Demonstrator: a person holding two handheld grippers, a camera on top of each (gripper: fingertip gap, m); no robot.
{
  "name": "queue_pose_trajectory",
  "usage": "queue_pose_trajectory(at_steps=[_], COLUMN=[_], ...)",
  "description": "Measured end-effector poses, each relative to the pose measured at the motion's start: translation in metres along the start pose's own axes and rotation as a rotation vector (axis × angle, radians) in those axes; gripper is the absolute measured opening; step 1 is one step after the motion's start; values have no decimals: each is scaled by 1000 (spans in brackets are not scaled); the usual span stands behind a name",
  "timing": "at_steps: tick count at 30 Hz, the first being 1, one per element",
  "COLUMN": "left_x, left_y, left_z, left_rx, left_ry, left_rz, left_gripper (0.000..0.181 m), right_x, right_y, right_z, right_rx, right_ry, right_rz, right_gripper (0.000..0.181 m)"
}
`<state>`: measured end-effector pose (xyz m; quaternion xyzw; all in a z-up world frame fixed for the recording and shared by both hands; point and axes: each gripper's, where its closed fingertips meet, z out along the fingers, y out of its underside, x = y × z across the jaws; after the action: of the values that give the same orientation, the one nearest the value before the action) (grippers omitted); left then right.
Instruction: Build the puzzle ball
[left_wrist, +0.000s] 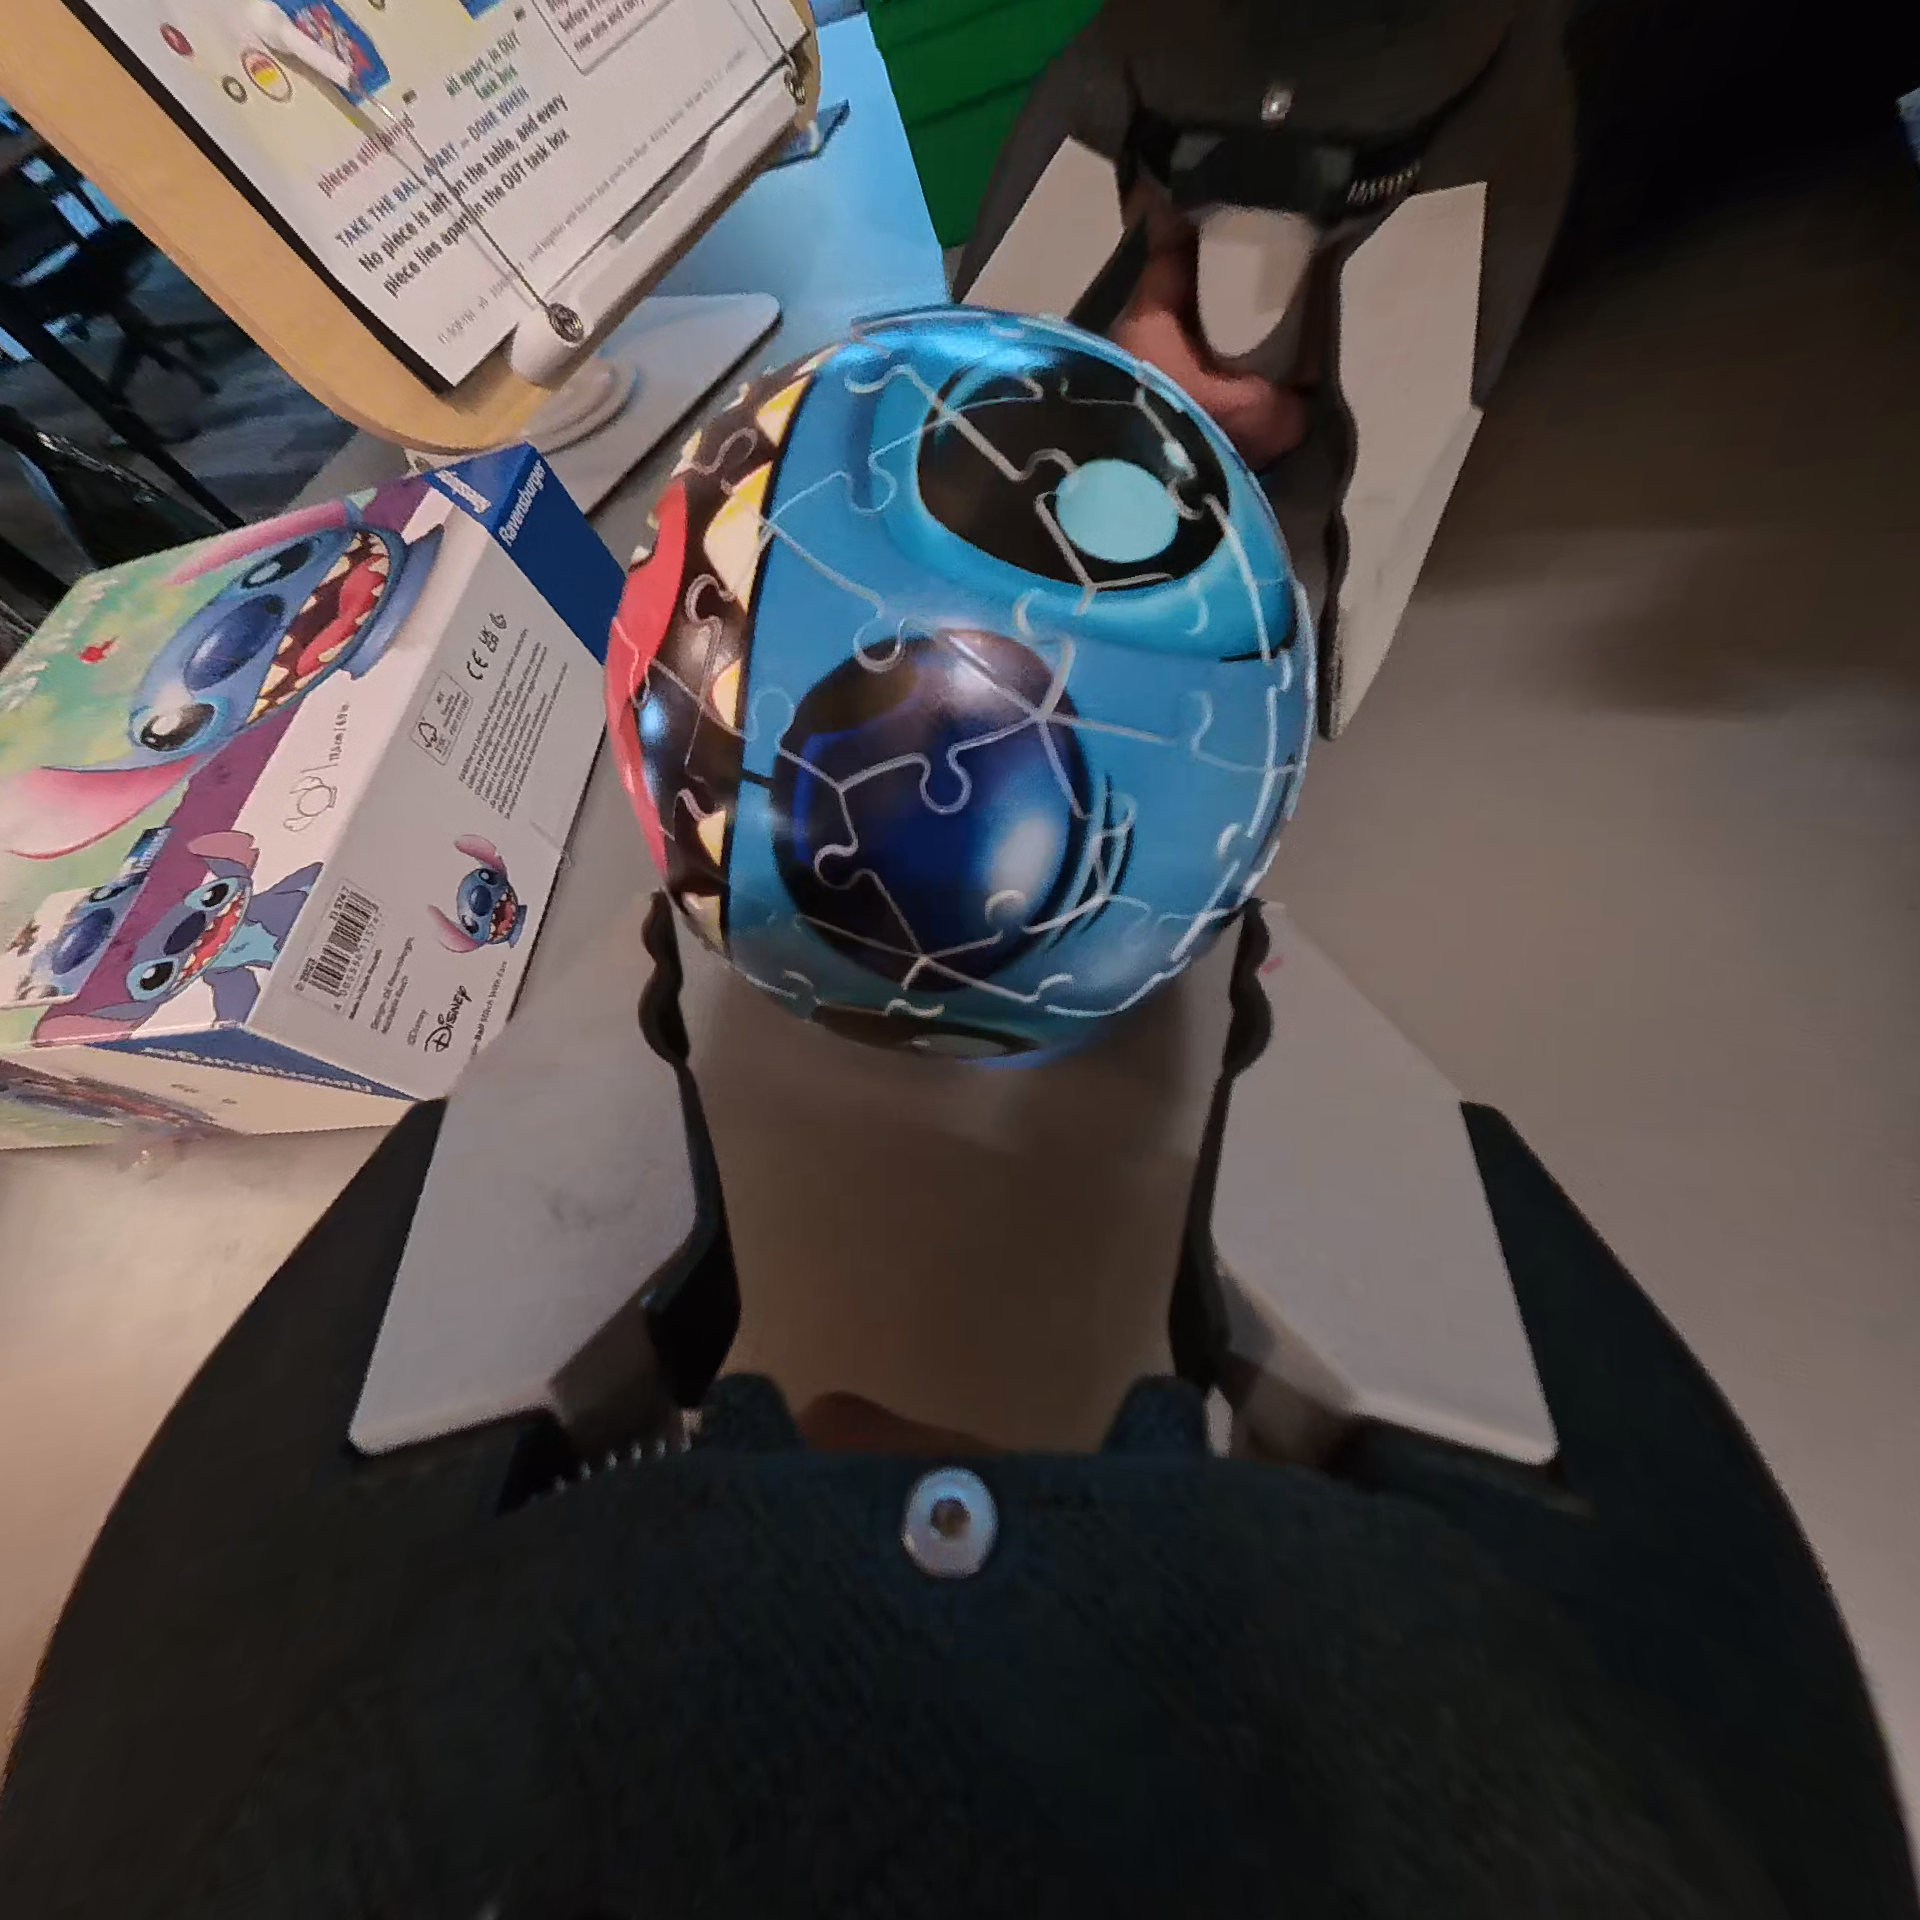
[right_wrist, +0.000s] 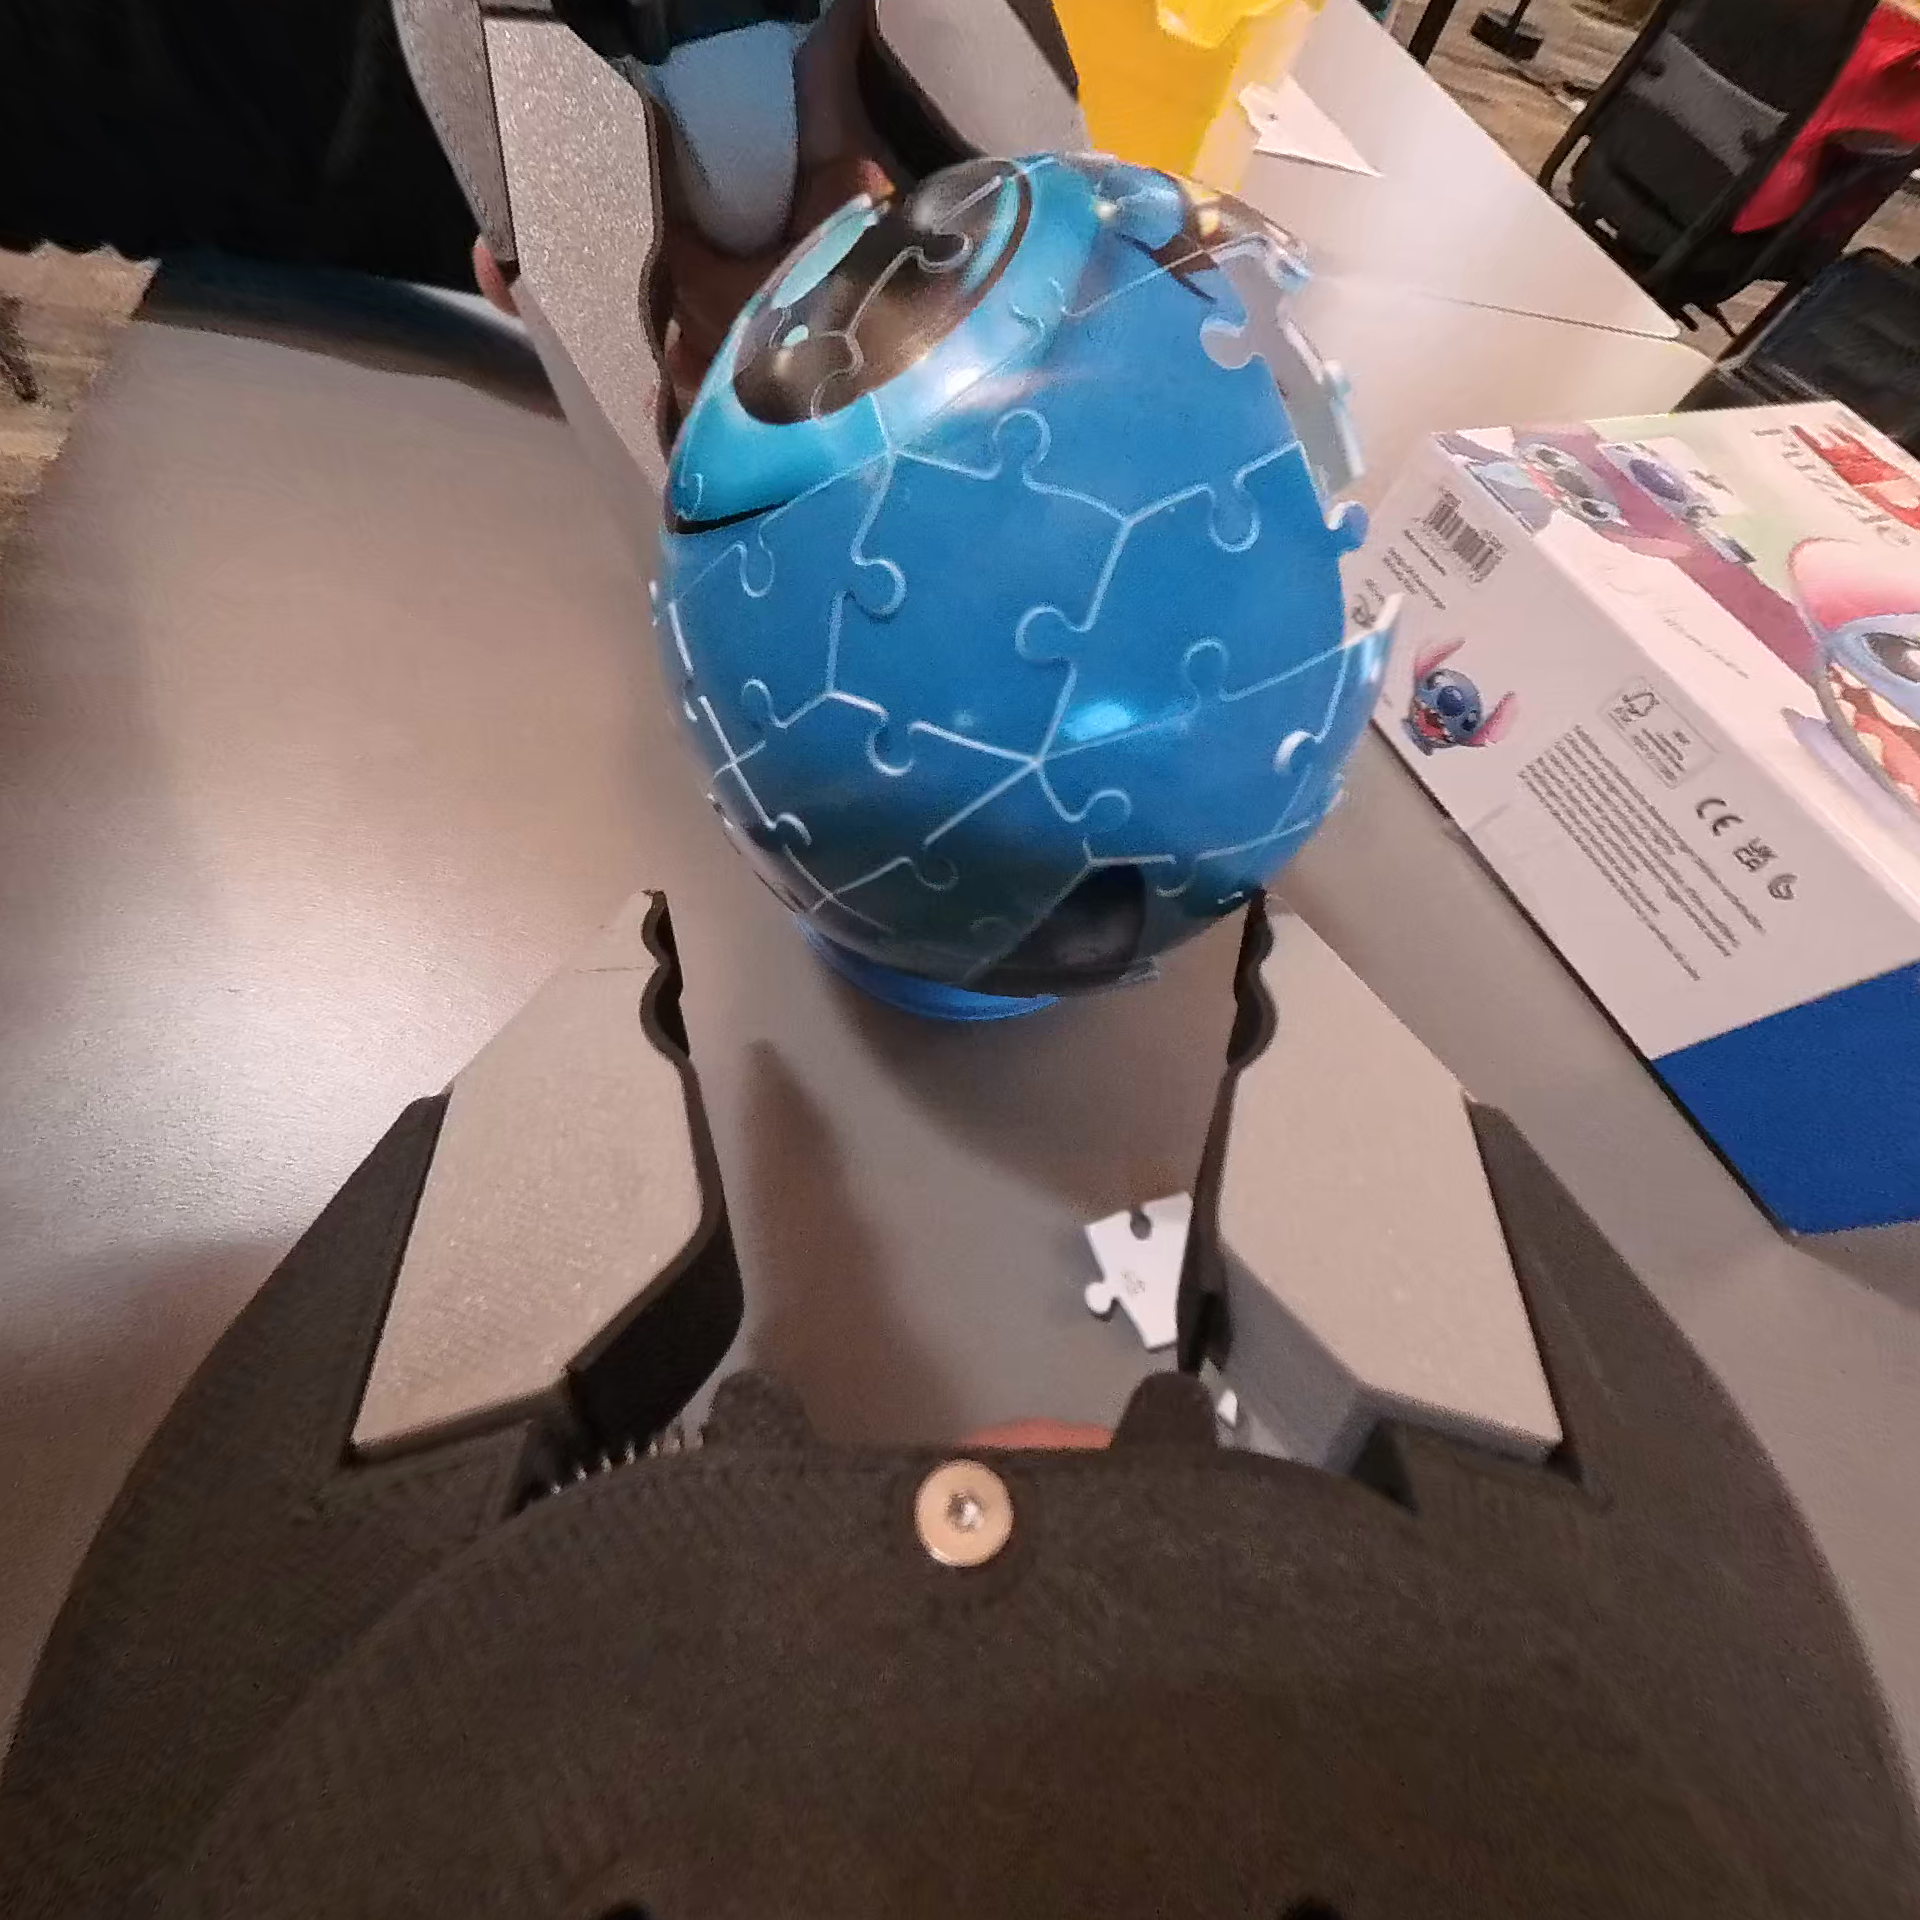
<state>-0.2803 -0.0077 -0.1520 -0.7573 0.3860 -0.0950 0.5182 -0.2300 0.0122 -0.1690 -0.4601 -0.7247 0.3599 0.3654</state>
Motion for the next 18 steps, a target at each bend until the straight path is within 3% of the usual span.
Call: queue_pose_trajectory(at_steps=[11, 18], left_x=[3, -4], left_y=[-8, 3], left_z=[-24, -32], left_rx=[206, 214], left_ry=[101, 111], left_rz=[-119, -151], left_gripper=[94, 92], right_x=[-18, -32], right_y=[7, 11], right_z=[-1, 0], right_rx=[-16, -34], right_ry=[-39, -110], right_rz=[-78, -141], right_gripper=[103, 101])
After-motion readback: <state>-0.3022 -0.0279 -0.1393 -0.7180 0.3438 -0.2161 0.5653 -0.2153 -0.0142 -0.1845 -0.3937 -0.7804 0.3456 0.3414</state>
